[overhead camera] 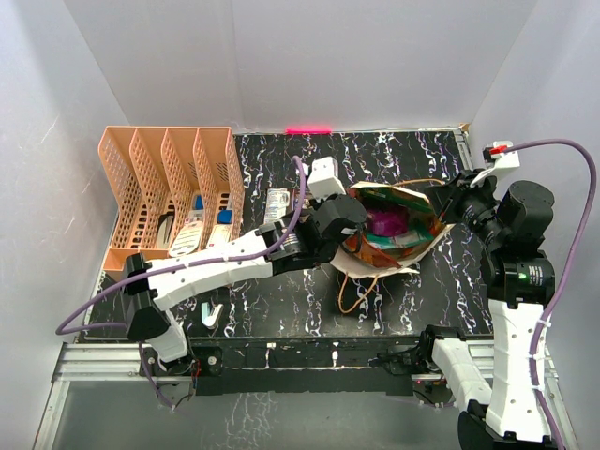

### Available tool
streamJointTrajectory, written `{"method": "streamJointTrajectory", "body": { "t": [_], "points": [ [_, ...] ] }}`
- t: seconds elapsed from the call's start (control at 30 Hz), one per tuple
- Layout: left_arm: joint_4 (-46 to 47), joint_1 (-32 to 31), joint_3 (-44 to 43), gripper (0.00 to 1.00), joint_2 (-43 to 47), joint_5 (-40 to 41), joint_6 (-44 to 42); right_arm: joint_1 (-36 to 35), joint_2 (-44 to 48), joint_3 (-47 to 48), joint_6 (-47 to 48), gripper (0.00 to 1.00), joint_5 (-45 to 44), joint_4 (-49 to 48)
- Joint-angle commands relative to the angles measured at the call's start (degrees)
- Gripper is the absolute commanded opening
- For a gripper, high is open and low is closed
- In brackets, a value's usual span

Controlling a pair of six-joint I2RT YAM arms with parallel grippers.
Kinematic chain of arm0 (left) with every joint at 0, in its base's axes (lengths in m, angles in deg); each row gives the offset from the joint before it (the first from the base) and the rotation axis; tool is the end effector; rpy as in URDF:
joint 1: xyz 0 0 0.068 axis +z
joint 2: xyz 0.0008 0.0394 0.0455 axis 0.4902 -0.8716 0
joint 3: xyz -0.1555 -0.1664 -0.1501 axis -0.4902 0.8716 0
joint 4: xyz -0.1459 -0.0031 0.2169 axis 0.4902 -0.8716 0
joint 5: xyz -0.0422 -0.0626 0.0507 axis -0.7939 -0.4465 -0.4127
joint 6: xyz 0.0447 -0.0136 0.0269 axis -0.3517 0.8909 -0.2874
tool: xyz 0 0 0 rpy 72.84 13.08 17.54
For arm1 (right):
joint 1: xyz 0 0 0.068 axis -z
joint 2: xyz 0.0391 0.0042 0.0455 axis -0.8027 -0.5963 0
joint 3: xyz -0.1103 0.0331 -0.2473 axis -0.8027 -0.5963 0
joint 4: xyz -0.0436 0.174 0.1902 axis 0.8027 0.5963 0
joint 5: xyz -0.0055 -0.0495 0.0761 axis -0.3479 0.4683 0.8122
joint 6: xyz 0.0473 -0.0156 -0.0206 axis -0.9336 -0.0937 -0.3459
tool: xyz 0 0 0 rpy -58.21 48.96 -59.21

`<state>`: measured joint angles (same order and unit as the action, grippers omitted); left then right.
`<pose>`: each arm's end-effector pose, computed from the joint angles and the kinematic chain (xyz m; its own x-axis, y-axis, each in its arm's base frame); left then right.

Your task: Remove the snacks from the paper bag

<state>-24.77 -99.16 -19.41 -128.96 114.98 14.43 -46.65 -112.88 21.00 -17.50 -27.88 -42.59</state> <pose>0.1546 -0.3493 0.3913 -0.4397 -0.5000 -0.7462 0.1777 0.7659 -0.6179 0.1275 0.0004 0.4292 -0.2893 0.2080 -0.9344 -0.2632 0.9212 0.2866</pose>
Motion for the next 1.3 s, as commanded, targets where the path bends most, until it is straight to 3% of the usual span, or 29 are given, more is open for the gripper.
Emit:
{"method": "streamJointTrajectory", "body": {
  "t": [0.0, 0.23, 0.43, 0.6, 0.8, 0.93, 1.17, 1.27],
  "points": [
    [3.87, 0.24, -3.80, 0.00, 6.21, -5.25, -5.17, -0.16, 1.24, 0.59, -1.25, 0.08, -1.99, -4.63],
    [8.62, 0.21, -4.35, 0.00, 14.27, -16.67, -13.35, -0.15, 0.77, 0.44, -2.73, 0.08, -5.25, -5.63],
    [17.72, 0.24, 1.58, 0.00, 24.46, -30.92, -27.39, -0.15, 0.30, 0.09, -4.92, 0.08, -5.71, -7.29],
    [8.93, 0.19, -0.53, 0.00, 30.93, -38.04, -41.43, -0.15, 1.08, -0.07, -4.88, 0.08, -6.88, -7.43],
    [-10.10, 0.20, -6.48, 0.00, 34.35, -22.85, -47.47, -0.17, 2.53, -0.57, -4.26, 0.08, -7.26, -7.56],
    [-19.01, 0.19, -5.35, 0.00, 34.42, -12.18, -47.62, -0.15, 3.23, -0.57, -3.59, 0.08, -7.45, -7.53],
    [-14.39, 0.70, 6.05, 0.00, 34.59, -13.31, -49.73, -0.15, 3.54, -1.18, -2.50, 0.08, -8.27, -7.33],
    [-12.25, 6.46, 8.01, 0.00, 31.96, -19.80, -50.56, -0.20, 3.77, -1.17, -2.46, 0.08, -8.27, -6.96]
  ]
}}
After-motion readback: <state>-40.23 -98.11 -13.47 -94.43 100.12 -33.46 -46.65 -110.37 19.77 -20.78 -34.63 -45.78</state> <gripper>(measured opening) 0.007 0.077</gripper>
